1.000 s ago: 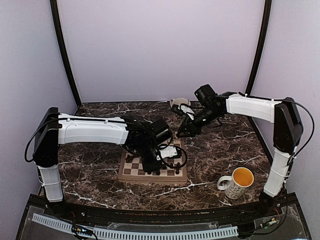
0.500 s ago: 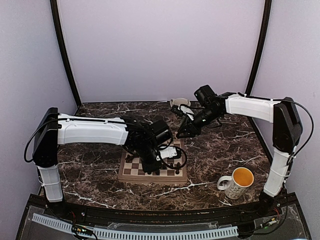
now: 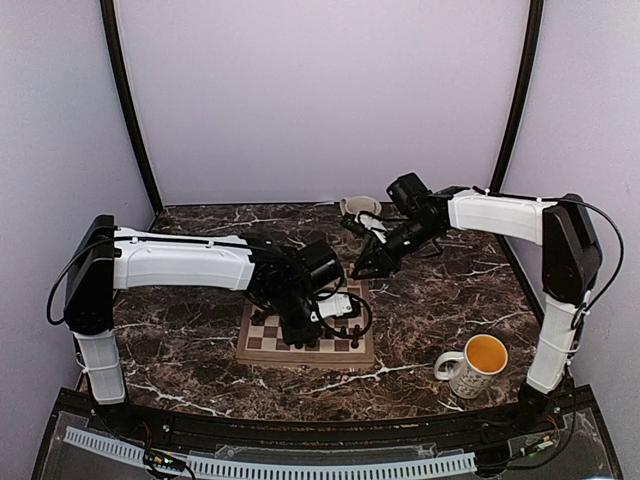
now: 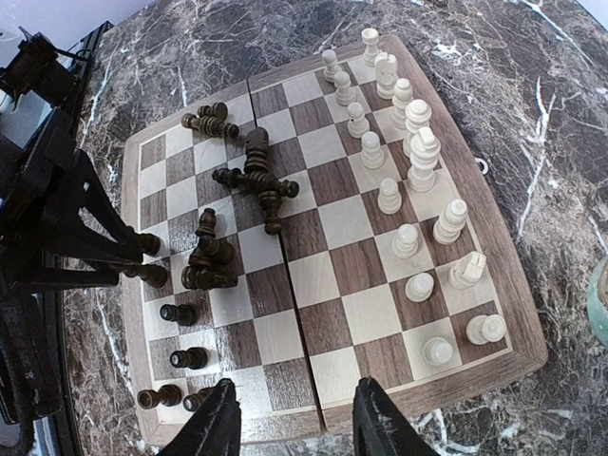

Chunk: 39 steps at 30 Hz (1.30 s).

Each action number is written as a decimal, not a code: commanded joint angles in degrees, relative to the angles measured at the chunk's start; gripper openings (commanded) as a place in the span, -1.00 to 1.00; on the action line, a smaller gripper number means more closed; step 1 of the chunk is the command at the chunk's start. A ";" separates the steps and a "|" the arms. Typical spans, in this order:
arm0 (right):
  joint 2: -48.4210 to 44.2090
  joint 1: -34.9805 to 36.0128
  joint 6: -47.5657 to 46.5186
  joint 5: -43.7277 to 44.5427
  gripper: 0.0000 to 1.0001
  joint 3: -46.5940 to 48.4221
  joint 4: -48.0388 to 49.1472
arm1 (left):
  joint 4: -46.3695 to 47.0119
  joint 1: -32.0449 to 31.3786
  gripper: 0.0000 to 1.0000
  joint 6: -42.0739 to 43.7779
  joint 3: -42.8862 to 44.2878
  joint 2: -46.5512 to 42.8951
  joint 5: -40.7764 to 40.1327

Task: Set up the chess pieces on the board
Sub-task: Place the king at d8, then pick up the knight from the chessboard.

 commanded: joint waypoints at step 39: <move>-2.61 -2.96 -0.03 -1.33 -0.17 -1.07 1.27 | -11.03 7.29 -0.60 -21.74 17.54 10.72 10.15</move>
